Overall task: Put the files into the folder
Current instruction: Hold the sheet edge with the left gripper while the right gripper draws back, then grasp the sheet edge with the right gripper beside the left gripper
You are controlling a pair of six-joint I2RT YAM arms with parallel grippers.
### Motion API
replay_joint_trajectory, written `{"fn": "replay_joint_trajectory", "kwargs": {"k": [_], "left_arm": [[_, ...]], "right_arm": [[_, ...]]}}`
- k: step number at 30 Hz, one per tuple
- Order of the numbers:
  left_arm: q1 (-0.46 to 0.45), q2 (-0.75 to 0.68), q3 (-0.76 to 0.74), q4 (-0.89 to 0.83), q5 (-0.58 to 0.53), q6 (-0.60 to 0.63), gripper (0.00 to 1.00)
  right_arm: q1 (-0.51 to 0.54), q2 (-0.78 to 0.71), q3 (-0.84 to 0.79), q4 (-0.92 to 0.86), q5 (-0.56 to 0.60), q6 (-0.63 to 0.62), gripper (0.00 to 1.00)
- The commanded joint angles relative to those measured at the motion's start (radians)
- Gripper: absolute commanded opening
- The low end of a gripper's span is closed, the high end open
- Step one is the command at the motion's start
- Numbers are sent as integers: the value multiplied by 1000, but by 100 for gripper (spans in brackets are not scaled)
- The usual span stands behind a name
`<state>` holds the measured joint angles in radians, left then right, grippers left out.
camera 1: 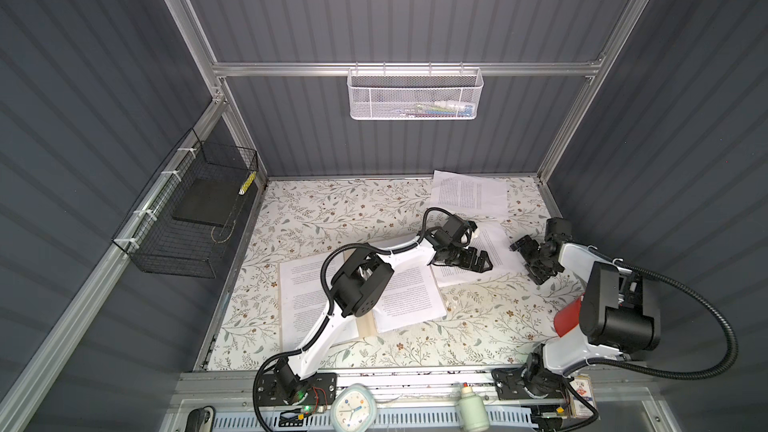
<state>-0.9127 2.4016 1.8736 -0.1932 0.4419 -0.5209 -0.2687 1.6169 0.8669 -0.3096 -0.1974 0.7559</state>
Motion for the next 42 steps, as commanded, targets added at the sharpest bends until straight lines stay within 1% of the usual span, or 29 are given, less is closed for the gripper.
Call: {"fn": "replay_joint_trajectory", "kwargs": {"k": [1,4,6,11,14,20,27,32,33,34,35,38,42], "left_arm": [[11,37,-37,-112,-34,-12,100],[11,39,-38,-118,-32,-4,100],[12,40,-36,-123,-28,0,100],[12,43,-31,-129,-22,2,100],[12,44,-27,-136,-18,4,100],[13,34,-54,-124,-11,-10,100],[12,25,-73,-123,-6,-16,100],[12,34,-74,-126,7,-13,100],[13,37,-74,-127,11,-14,100],[13,39,-74,-127,12,-14,100],[13,40,-74,-126,14,-14,100],[13,47,-70,-126,22,-16,100],[13,48,-64,-126,27,-16,100]], "right_arm": [[-6,63,1,7,-26,27,99],[-7,81,3,14,-52,42,99],[-6,73,-9,39,-92,52,99],[-4,87,3,26,-89,74,99],[0,91,1,26,-111,107,99],[11,96,-8,14,-120,162,99],[20,69,-39,-3,-110,203,99],[43,64,-66,44,-129,221,99],[52,64,-77,73,-172,228,99],[62,66,-85,94,-187,233,99],[75,60,-76,76,-175,230,99],[102,43,-98,148,-221,249,99],[138,41,-120,202,-241,282,99]]}}
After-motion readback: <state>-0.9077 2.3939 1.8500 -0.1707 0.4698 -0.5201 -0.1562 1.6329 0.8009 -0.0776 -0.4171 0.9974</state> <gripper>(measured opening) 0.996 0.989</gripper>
